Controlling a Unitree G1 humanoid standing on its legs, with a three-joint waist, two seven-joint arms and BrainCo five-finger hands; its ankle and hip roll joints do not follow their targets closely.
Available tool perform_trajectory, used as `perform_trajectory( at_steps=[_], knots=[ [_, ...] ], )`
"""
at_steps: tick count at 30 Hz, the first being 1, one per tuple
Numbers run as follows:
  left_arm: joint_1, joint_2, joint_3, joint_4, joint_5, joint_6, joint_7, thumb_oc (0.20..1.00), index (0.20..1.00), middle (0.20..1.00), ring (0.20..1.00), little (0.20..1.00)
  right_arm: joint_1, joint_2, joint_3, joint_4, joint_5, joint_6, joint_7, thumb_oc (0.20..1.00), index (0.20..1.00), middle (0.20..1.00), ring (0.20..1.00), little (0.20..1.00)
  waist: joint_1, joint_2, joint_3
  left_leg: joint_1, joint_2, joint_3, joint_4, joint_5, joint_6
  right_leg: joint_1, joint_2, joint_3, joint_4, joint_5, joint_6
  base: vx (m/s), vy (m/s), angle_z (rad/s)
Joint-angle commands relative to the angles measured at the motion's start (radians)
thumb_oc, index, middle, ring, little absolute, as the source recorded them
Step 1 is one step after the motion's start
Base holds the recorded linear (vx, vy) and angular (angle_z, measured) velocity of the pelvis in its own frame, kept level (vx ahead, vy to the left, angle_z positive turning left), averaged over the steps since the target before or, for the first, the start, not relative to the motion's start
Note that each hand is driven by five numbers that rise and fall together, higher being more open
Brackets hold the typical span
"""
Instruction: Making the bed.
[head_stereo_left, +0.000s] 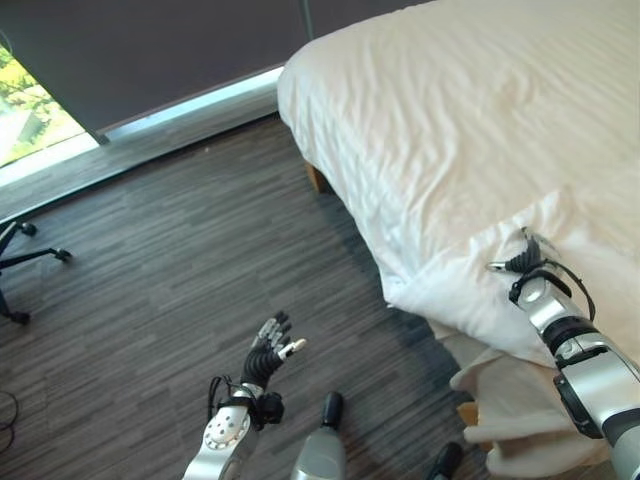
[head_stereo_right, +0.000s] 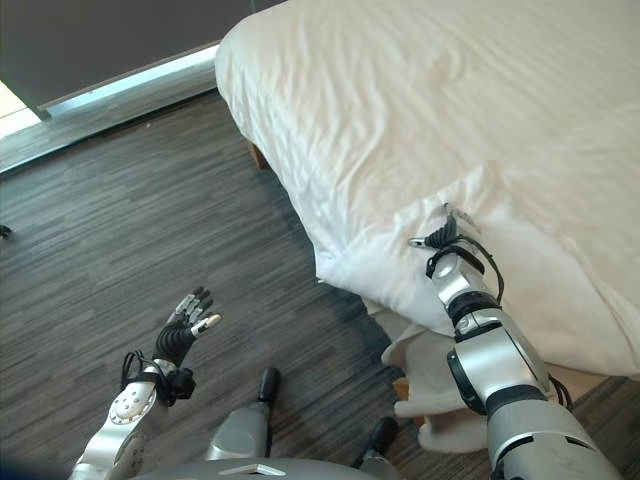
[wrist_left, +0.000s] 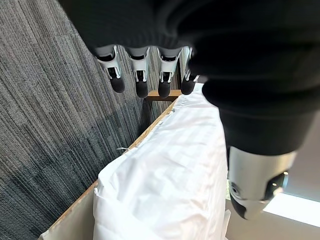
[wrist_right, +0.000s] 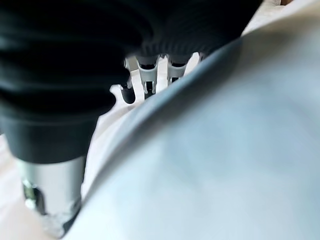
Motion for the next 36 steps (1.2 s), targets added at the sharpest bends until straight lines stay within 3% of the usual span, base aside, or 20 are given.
perform_trajectory(
  at_steps=[1,6,7,8,9,13,16,19,20,22,24,27,28,29,30,32,33,34,35,36],
  knots=[
    [-0.064,0.017,-0.028,-0.039,-0.041,-0.048,-0.015,1.0,1.0,1.0,1.0,1.0,-0.106,-0.053,0.02,0.007,0.068,-0.008,0.004,0.2,0.2,0.2,0.2,0.2,0.02,-0.021,0.051,0.007,0.029,0.058,0.003,-0.061,-0.031,0.06,-0.025,-0.03,0.014,-0.099,0.008,-0.02,0.032,-0.04],
    [-0.071,0.006,-0.033,-0.024,-0.031,-0.041,-0.014,1.0,1.0,1.0,1.0,1.0,-0.04,-0.062,0.0,-0.053,0.089,-0.023,-0.001,0.2,0.2,0.2,0.2,0.2,0.002,-0.019,0.053,0.027,0.026,0.069,0.003,-0.07,-0.024,0.073,-0.033,-0.013,0.014,-0.1,0.011,-0.04,0.068,-0.03],
    [-0.079,-0.003,-0.026,-0.019,-0.013,-0.033,-0.007,1.0,1.0,1.0,1.0,1.0,0.064,-0.062,-0.03,-0.186,0.085,-0.038,-0.012,0.2,0.2,0.2,0.2,0.2,-0.029,-0.027,0.052,0.051,0.019,0.081,0.003,-0.084,-0.014,0.083,-0.041,0.003,0.014,-0.091,0.017,-0.04,0.096,-0.03],
    [-0.079,-0.003,-0.027,-0.019,-0.013,-0.033,-0.006,1.0,1.0,1.0,1.0,1.0,0.068,-0.063,-0.032,-0.19,0.084,-0.036,-0.012,0.2,0.2,0.2,0.2,0.2,-0.028,-0.029,0.051,0.048,0.017,0.081,0.003,-0.081,-0.013,0.079,-0.043,0.003,0.014,-0.088,0.017,-0.06,0.169,-0.14],
    [-0.083,-0.011,-0.014,-0.017,-0.001,-0.025,0.001,1.0,1.0,1.0,1.0,1.0,0.174,-0.076,-0.07,-0.371,0.056,-0.036,-0.021,0.2,0.2,0.2,0.2,0.2,-0.055,-0.039,0.05,0.065,0.012,0.089,0.003,-0.093,-0.005,0.082,-0.05,0.015,0.014,-0.08,0.021,-0.03,0.113,-0.22],
    [-0.092,-0.032,0.012,-0.004,0.044,-0.004,0.002,1.0,1.0,1.0,1.0,1.0,0.433,-0.095,-0.208,-0.733,-0.046,-0.029,-0.026,0.2,0.2,0.2,0.2,0.2,-0.118,-0.064,0.052,0.102,0.004,0.11,0.003,-0.125,0.01,0.082,-0.064,0.038,0.014,-0.063,0.031,-0.04,0.103,-0.14],
    [-0.109,-0.039,0.017,-0.002,0.089,0.001,-0.001,1.0,1.0,1.0,1.0,1.0,0.577,-0.078,-0.291,-0.899,-0.106,-0.034,-0.024,0.2,0.2,0.2,0.2,0.2,-0.159,-0.088,0.057,0.111,-0.004,0.13,0.003,-0.137,0.022,0.074,-0.077,0.046,0.014,-0.042,0.038,-0.06,0.053,-0.25],
    [-0.111,-0.04,0.012,0.0,0.104,0.002,0.0,1.0,1.0,1.0,1.0,1.0,0.63,-0.054,-0.317,-0.957,-0.119,-0.034,-0.019,0.2,0.2,0.2,0.2,0.2,-0.171,-0.097,0.063,0.12,-0.006,0.139,0.003,-0.141,0.025,0.073,-0.083,0.051,0.014,-0.032,0.041,-0.09,0.033,-0.23],
    [-0.133,-0.039,0.015,0.007,0.12,-0.001,0.011,1.0,1.0,1.0,1.0,1.0,0.702,-0.023,-0.341,-1.022,-0.139,-0.047,-0.017,0.2,0.2,0.2,0.2,0.2,-0.199,-0.102,0.088,0.132,-0.003,0.159,0.003,-0.145,0.03,0.067,-0.08,0.056,0.032,-0.009,0.051,-0.19,0.039,-0.11],
    [-0.151,-0.029,0.016,0.001,0.12,-0.006,0.02,1.0,1.0,1.0,1.0,1.0,0.736,-0.002,-0.334,-1.054,-0.161,-0.054,-0.004,0.2,0.2,0.2,0.2,0.2,-0.204,-0.096,0.109,0.128,0.009,0.19,0.003,-0.131,0.041,0.036,-0.081,0.037,0.138,-0.041,0.044,-0.32,0.116,-0.31],
    [-0.151,-0.026,0.024,-0.01,0.119,-0.005,0.041,1.0,1.0,1.0,1.0,1.0,0.782,0.038,-0.307,-1.093,-0.162,-0.08,0.015,0.2,0.2,0.2,0.2,0.2,-0.21,-0.076,0.115,0.128,0.028,0.264,0.003,-0.105,0.067,0.043,-0.078,-0.014,0.353,-0.124,0.026,-0.32,0.246,-0.73],
    [-0.115,-0.042,0.043,-0.015,0.104,0.001,0.068,1.0,1.0,1.0,1.0,1.0,0.874,0.118,-0.248,-1.111,-0.106,-0.111,0.078,0.2,0.2,0.2,0.2,0.2,-0.206,-0.068,0.096,0.111,0.017,0.317,0.003,-0.087,0.097,0.044,-0.041,0.036,0.58,-0.151,0.028,-0.2,0.141,-1.03],
    [-0.113,-0.041,0.043,-0.016,0.104,0.002,0.069,1.0,1.0,1.0,1.0,1.0,0.876,0.118,-0.248,-1.113,-0.106,-0.111,0.078,0.2,0.2,0.2,0.2,0.2,-0.204,-0.07,0.093,0.112,0.016,0.32,0.003,-0.088,0.097,0.041,-0.043,0.039,0.583,-0.153,0.029,-0.2,-0.028,-0.81],
    [-0.108,-0.055,0.046,-0.008,0.09,-0.004,0.072,1.0,1.0,1.0,1.0,1.0,0.899,0.146,-0.204,-1.089,-0.073,-0.122,0.114,0.2,0.2,0.2,0.2,0.2,-0.179,-0.072,0.087,0.09,0.014,0.336,0.003,-0.055,0.083,0.141,-0.004,0.006,0.417,-0.263,-0.014,-0.1,-0.13,-0.58],
    [-0.098,-0.063,0.044,-0.007,0.086,-0.004,0.067,1.0,1.0,1.0,1.0,1.0,0.897,0.148,-0.174,-1.08,-0.077,-0.123,0.13,0.2,0.2,0.2,0.2,0.2,-0.17,-0.081,0.081,0.086,0.003,0.322,0.003,-0.066,0.074,0.18,0.017,0.005,0.365,-0.312,-0.025,-0.16,-0.201,-0.41],
    [-0.088,-0.074,0.048,-0.002,0.081,-0.006,0.072,1.0,1.0,1.0,1.0,1.0,0.888,0.142,-0.141,-1.053,-0.088,-0.125,0.14,0.2,0.2,0.2,0.2,0.2,-0.165,-0.074,0.078,0.079,0.016,0.33,0.004,-0.047,0.061,0.196,0.04,-0.002,0.299,-0.32,-0.038,-0.11,-0.145,-0.3],
    [-0.085,-0.086,0.048,0.003,0.066,-0.017,0.077,1.0,1.0,1.0,1.0,1.0,0.852,0.129,-0.101,-1.003,-0.106,-0.12,0.151,0.2,0.2,0.2,0.2,0.2,-0.154,-0.048,0.08,0.056,0.035,0.351,0.009,-0.009,0.043,0.216,0.068,-0.001,0.216,-0.323,-0.052,-0.13,-0.087,-0.3],
    [-0.086,-0.087,0.049,0.003,0.065,-0.018,0.077,1.0,1.0,1.0,1.0,1.0,0.849,0.129,-0.1,-0.999,-0.106,-0.122,0.15,0.2,0.2,0.2,0.2,0.2,-0.154,-0.045,0.081,0.057,0.038,0.352,0.009,-0.007,0.041,0.219,0.072,0.0,0.21,-0.319,-0.054,-0.26,-0.146,-0.56],
    [-0.072,-0.101,0.043,0.008,0.048,-0.024,0.073,1.0,1.0,1.0,1.0,1.0,0.824,0.115,-0.067,-0.94,-0.122,-0.113,0.157,0.2,0.2,0.2,0.2,0.2,-0.143,-0.014,0.084,0.039,0.048,0.361,0.014,0.021,0.027,0.244,0.091,-0.004,0.149,-0.311,-0.064,-0.13,-0.08,-0.5],
    [-0.072,-0.103,0.044,0.008,0.048,-0.024,0.073,1.0,1.0,1.0,1.0,1.0,0.82,0.114,-0.065,-0.934,-0.122,-0.115,0.155,0.2,0.2,0.2,0.2,0.2,-0.145,-0.011,0.086,0.04,0.05,0.359,0.014,0.022,0.026,0.249,0.095,-0.005,0.142,-0.306,-0.065,-0.19,-0.084,-0.44]
  ],
)
